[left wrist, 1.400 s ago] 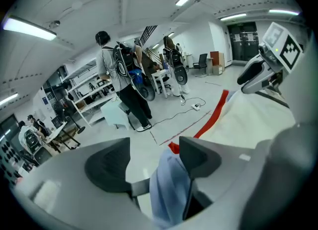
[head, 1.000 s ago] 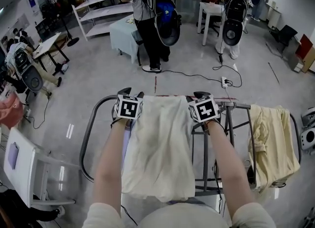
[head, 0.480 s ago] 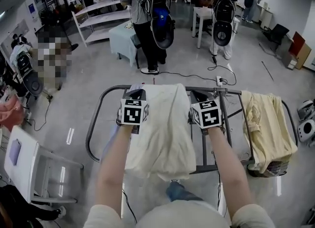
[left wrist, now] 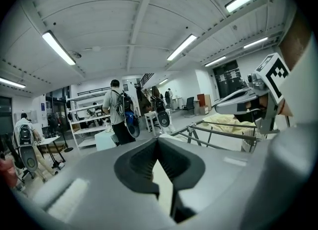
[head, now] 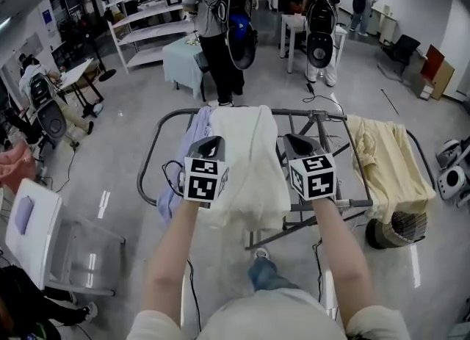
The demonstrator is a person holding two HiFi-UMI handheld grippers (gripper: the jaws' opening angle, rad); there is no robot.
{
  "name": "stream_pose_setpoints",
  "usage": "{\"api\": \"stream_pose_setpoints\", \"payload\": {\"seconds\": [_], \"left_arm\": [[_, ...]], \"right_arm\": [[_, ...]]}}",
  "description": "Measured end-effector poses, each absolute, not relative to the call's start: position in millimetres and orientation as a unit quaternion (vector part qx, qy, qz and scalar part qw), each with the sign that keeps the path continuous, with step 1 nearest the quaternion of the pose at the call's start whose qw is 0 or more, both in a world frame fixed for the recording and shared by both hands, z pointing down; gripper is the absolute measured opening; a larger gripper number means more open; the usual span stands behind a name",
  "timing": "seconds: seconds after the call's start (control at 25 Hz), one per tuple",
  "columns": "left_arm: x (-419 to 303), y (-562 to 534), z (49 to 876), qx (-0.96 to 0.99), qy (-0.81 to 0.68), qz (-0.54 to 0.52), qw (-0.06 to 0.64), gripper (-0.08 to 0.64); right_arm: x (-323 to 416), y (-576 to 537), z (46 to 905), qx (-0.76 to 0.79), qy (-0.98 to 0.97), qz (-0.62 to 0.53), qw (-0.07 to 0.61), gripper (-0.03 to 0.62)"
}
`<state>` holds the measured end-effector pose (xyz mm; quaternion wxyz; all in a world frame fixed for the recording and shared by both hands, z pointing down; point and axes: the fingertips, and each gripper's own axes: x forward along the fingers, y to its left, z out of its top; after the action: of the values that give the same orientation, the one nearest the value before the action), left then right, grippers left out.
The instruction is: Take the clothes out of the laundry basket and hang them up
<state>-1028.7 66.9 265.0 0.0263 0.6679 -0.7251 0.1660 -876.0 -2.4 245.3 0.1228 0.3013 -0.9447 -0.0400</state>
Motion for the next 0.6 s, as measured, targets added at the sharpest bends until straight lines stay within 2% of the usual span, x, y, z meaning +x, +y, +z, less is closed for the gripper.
{"api": "stream_pose_setpoints", "payload": {"seconds": [0.32, 0.6], "left_arm": [[-974, 160, 251, 0.682, -0.719, 0.135, 0.013, 0.011], [-920, 231, 255, 0.696, -0.713, 0.078, 0.046, 0.011]], "right_arm": [[-825, 100, 260, 0.295, -0.949, -0.028, 0.108, 0.002], [-778, 175, 262, 0.284, -0.954, -0.024, 0.09, 0.002]]}}
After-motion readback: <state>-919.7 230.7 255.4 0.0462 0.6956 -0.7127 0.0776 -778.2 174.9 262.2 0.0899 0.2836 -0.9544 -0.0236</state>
